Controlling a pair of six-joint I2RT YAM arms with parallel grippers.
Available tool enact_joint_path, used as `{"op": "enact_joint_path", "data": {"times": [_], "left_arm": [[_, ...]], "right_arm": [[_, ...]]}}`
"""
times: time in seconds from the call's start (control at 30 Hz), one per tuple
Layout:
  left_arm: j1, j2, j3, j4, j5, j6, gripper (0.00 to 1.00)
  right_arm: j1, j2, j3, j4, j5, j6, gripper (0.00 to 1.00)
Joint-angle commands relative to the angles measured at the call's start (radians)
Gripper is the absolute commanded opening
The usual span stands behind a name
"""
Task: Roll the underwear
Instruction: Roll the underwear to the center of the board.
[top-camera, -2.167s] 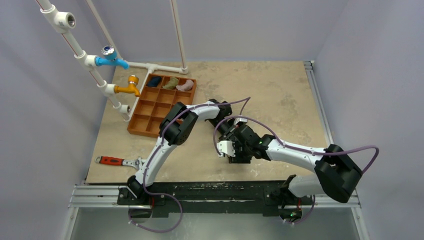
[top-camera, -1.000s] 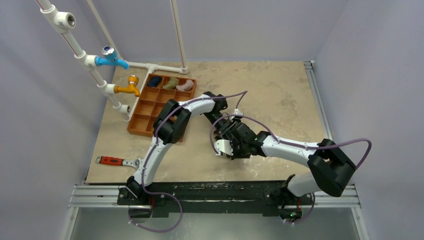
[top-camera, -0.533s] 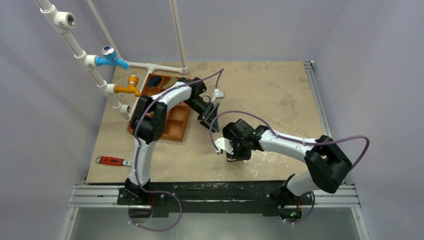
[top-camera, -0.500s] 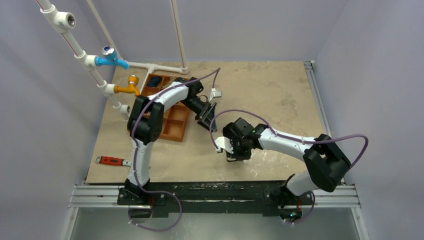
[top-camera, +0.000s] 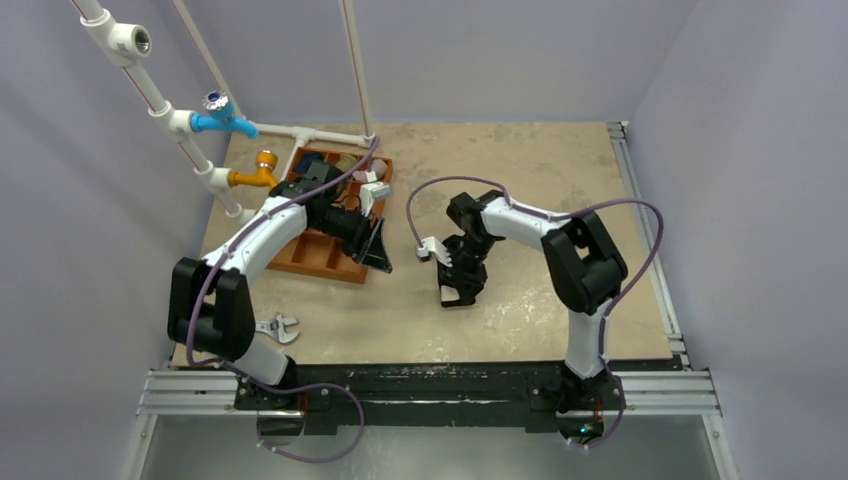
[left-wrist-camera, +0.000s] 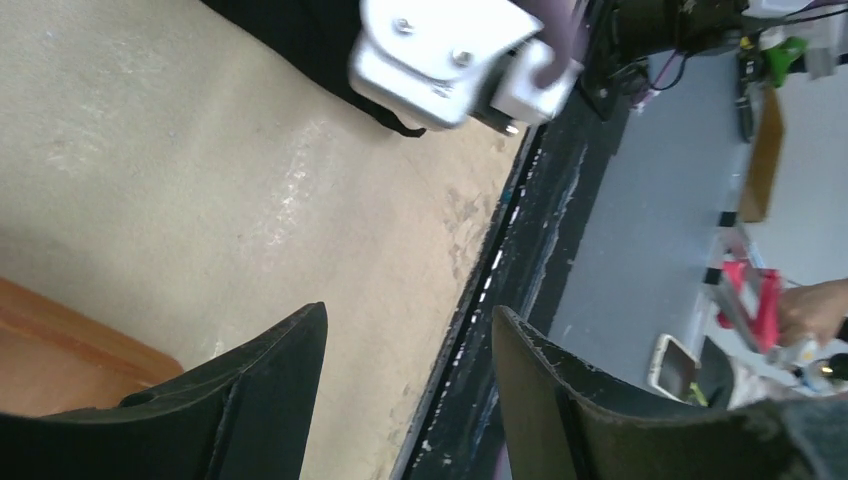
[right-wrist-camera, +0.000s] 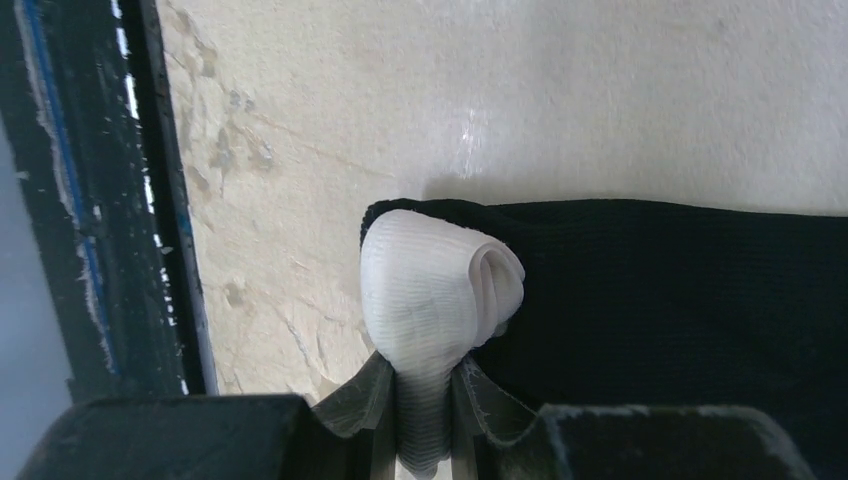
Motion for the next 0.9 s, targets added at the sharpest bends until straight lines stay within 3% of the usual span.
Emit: {"op": "enact_joint_path", "data": {"times": [0.0,0.27,0.6,0.87], "left_arm": [[-0.022,-0.136,-0.112,0.132,-0.112,0.105,0.60],[-0.287,-0.273,-0.239,0.317,-0.344,0.166,0.61],[-0.555,-0.084,-0.163,0.507,-0.569,0.185,0.61],[-0.649,0.028,-0.138,0.630,-0.666,0.184,0.62]], "right_arm": [[-0.034,0.167,0.175,-0.252,-0.165,-0.137,0.00],[-0.087,0.391,0.366,-0.386,-0.234,-0.213,0.00],[-0.088,0.495,0.391,-0.388,-0.235,-0.210,0.00],[-0.088,0.520,0.398,-0.387,-0.234,-0.210,0.00]]}}
